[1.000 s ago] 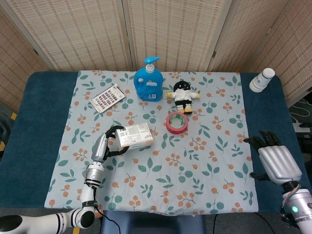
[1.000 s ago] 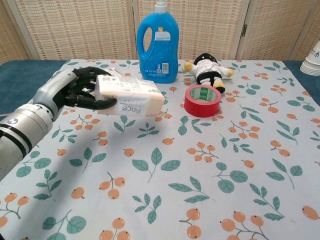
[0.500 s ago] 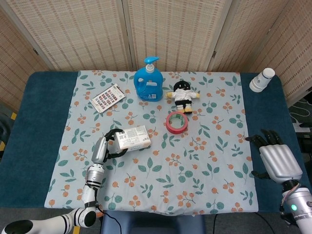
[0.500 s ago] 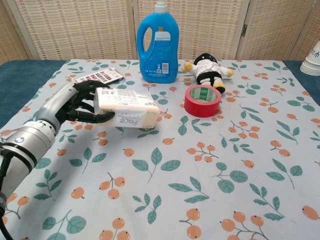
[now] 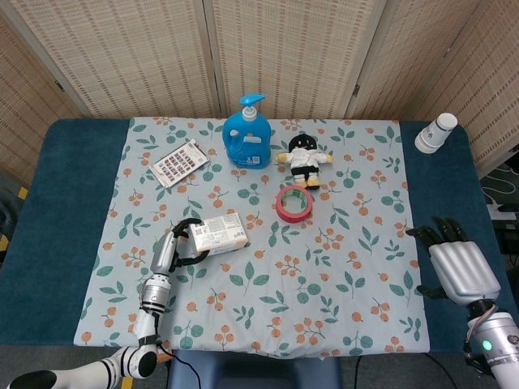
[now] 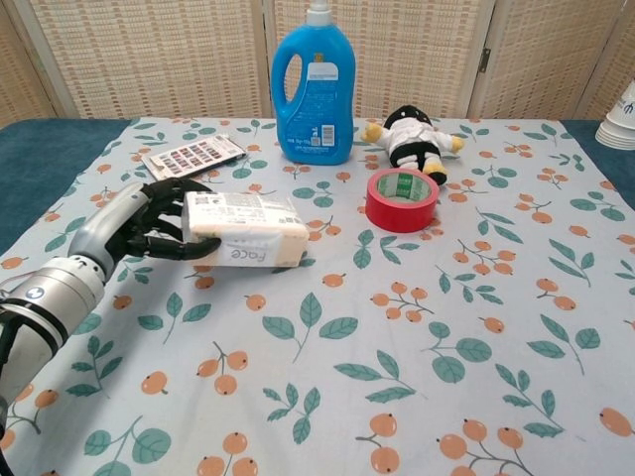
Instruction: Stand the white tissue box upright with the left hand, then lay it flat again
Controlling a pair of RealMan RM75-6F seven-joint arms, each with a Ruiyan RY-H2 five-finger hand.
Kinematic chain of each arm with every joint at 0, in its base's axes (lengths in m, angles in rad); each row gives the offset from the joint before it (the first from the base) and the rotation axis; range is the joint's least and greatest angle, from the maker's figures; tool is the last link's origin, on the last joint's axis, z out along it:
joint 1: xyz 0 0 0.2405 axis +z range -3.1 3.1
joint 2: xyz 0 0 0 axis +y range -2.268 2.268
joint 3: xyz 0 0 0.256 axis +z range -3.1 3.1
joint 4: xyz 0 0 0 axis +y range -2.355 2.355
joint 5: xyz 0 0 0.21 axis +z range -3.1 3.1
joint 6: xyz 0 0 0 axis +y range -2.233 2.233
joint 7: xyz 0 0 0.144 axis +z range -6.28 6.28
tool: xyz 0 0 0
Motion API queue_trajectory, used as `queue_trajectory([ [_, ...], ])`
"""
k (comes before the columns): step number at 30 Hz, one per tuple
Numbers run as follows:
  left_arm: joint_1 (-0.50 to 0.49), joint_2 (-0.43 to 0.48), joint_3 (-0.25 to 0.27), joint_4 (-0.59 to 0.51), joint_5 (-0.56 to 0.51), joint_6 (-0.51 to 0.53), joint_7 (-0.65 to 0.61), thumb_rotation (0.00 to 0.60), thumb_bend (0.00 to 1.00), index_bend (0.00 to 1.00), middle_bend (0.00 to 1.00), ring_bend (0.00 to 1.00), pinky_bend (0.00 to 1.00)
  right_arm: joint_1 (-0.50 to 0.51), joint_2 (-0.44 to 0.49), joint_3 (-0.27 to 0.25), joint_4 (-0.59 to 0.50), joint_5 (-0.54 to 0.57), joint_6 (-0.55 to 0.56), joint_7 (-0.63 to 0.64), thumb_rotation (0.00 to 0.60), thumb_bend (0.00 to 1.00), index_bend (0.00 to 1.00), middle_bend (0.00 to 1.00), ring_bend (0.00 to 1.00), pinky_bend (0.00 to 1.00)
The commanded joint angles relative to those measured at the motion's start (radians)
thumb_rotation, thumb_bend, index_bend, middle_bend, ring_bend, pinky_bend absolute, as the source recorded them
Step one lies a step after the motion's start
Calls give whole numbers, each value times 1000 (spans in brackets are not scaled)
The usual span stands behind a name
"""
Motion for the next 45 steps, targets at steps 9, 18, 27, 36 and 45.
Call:
queue_trajectory([
  [9, -2, 59, 6, -56, -16, -111, 33, 600, 174, 15, 265, 91, 313, 1, -3, -3, -3, 2, 2, -5, 600, 55, 191, 168, 0, 0],
  [18, -13, 135, 4, -137, -14, -189, 24, 600, 92, 0, 0, 0, 165, 1, -4, -1, -3, 4, 9, -2, 600, 55, 192, 168, 0, 0],
  [27, 1, 230, -15, -266, -27, -178, 81, 600, 89, 0, 0, 0, 155, -6, -4, -2, -4, -19, 21, 13, 600, 55, 198, 167, 0, 0],
  [36, 29, 359, -23, -454, -33, -146, 155, 600, 84, 0, 0, 0, 155, -14, 9, -1, -9, -40, 26, 40, 600, 55, 197, 167, 0, 0],
  [45, 36, 531, -69, -626, -140, -90, 414, 600, 264, 0, 0, 2, 170, -30, 37, -5, -27, -91, 34, 82, 600, 55, 197, 167, 0, 0],
])
